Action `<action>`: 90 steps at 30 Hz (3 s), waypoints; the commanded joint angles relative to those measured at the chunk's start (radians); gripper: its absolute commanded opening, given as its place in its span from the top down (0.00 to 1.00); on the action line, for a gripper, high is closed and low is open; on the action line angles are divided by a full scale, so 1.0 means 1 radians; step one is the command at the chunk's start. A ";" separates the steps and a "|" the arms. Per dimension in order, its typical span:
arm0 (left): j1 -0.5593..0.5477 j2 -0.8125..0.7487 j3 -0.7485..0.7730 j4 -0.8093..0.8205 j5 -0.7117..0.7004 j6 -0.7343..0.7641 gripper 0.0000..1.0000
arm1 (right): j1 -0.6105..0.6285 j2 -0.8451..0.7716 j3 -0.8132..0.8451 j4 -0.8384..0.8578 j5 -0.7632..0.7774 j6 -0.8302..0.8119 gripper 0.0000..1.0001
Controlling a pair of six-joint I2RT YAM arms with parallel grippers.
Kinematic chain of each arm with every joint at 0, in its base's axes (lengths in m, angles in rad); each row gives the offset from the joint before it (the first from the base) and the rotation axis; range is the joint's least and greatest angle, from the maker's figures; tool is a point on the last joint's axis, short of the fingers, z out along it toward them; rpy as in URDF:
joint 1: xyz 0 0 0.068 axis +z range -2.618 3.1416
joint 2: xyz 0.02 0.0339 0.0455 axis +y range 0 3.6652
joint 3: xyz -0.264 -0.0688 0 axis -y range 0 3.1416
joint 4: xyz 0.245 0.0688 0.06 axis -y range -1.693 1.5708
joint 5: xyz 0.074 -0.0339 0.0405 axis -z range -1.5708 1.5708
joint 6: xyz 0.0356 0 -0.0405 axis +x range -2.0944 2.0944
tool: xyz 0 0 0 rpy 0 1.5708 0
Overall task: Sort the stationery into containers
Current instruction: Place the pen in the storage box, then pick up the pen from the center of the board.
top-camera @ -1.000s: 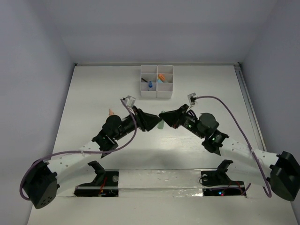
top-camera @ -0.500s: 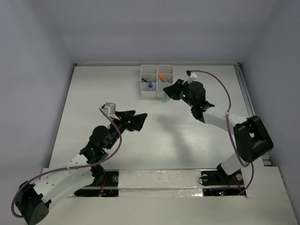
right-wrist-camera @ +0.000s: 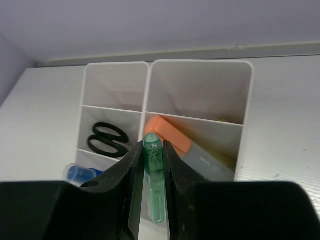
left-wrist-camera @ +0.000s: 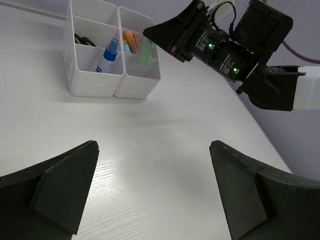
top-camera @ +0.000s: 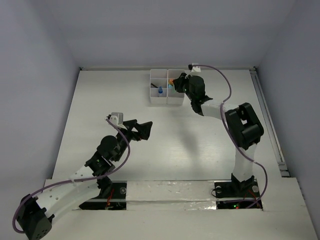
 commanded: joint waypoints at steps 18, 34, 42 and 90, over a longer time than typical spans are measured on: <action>0.002 0.019 -0.005 0.034 -0.045 0.025 0.06 | -0.008 0.007 -0.030 0.153 0.067 -0.114 0.43; 0.002 -0.025 0.058 -0.035 -0.042 -0.074 0.04 | 0.151 -0.266 -0.189 -0.102 -0.240 -0.020 0.87; 0.002 -0.137 0.188 -0.223 -0.172 -0.144 0.03 | 0.366 -0.131 -0.131 -0.188 -0.323 0.043 0.61; 0.303 0.199 0.349 -0.289 0.038 -0.179 0.06 | 0.640 0.174 0.036 -0.266 0.323 -0.160 0.97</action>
